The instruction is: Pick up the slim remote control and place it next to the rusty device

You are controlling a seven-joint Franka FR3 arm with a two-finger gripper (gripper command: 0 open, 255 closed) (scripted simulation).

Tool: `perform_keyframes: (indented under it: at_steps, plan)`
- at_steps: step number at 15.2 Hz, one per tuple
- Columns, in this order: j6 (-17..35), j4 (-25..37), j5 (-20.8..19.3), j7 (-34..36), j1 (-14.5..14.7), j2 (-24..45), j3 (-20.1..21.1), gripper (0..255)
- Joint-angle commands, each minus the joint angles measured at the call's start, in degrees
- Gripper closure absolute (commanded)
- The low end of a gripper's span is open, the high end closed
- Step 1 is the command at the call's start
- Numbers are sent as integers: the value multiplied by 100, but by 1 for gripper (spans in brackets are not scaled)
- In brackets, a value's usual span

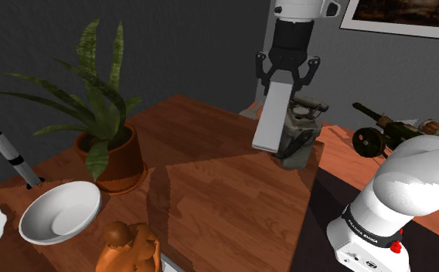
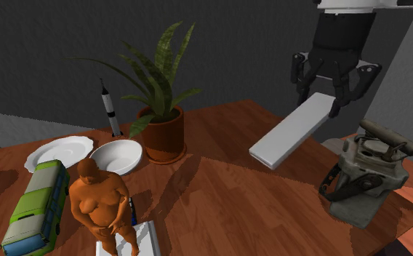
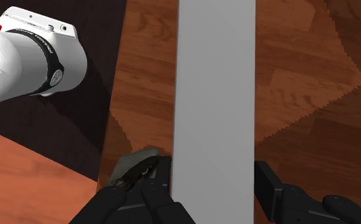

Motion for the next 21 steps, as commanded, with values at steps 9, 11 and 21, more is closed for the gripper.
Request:
perform_keyframes:
  at_steps: [9,11,21]
  plan:
    - [625,-873,82,-89,59,-241,29,255]
    - [772,-1034,105,-92,70,-255,53,255]
    - [1538,-1787,232,-107,126,-242,193,255]
